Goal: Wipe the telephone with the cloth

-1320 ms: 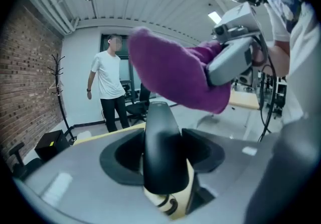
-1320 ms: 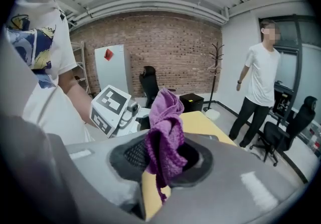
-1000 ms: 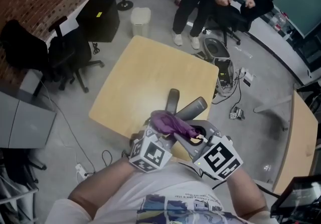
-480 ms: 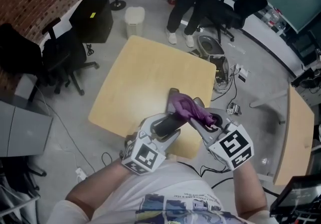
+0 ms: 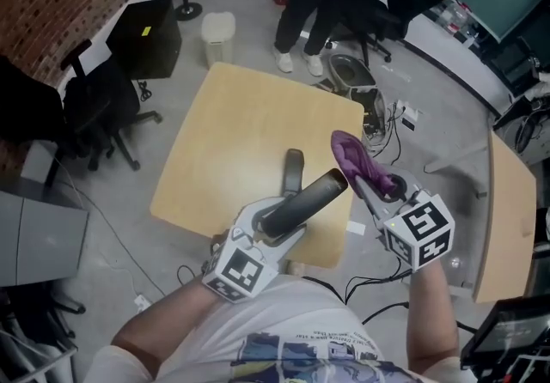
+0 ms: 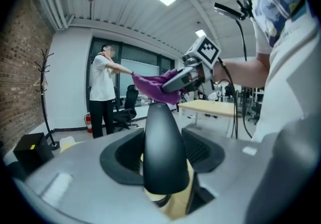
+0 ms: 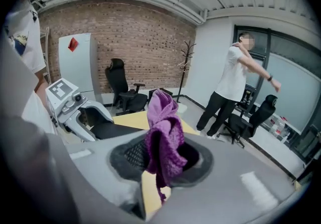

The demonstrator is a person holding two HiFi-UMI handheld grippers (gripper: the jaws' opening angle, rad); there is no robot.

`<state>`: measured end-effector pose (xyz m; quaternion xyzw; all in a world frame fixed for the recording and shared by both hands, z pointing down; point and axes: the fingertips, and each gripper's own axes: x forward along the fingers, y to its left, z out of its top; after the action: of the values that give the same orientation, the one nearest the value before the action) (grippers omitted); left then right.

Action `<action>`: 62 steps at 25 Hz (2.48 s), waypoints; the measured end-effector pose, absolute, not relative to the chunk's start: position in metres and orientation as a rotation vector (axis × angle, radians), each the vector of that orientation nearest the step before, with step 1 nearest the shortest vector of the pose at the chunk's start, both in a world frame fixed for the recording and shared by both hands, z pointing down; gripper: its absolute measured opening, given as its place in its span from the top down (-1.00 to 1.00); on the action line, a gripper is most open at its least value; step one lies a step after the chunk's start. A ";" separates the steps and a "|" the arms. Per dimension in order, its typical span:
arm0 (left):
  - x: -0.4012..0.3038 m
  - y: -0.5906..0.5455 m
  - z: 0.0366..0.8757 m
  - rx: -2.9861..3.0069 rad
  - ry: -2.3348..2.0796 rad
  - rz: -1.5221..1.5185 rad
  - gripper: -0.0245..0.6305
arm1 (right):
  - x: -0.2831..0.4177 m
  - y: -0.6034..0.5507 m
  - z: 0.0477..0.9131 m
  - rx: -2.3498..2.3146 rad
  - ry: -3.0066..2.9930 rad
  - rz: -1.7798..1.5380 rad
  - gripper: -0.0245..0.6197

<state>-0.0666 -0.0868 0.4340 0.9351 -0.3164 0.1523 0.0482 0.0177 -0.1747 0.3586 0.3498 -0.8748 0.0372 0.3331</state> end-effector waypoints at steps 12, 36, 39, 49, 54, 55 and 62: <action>-0.106 -0.122 0.390 2.096 -0.583 -0.470 0.18 | 0.004 -0.179 0.317 1.198 -2.557 0.411 0.66; -0.088 -0.133 0.368 1.779 -0.350 -0.831 0.18 | -0.054 -0.115 0.336 0.866 -2.676 0.616 0.66; -0.087 -0.135 0.366 1.767 -0.346 -0.858 0.18 | -0.056 -0.102 0.340 0.807 -2.678 0.625 0.66; -0.095 -0.146 0.347 1.732 -0.300 -0.980 0.18 | -0.046 -0.087 0.332 0.667 -2.719 0.648 0.66; -0.089 -0.141 0.339 1.748 -0.266 -0.994 0.17 | -0.013 -0.130 0.320 0.879 -2.734 0.662 0.66; -0.087 -0.140 0.338 1.747 -0.258 -0.996 0.17 | -0.007 -0.138 0.319 0.917 -2.730 0.667 0.66; -0.077 -0.129 0.333 1.734 -0.210 -1.012 0.17 | -0.009 -0.154 0.319 0.942 -2.760 0.792 0.66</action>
<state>-0.0771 -0.1290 0.3335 0.7271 -0.0880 -0.4245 0.5324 -0.0091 -0.1541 0.3193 0.3113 -0.9116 0.2617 0.0599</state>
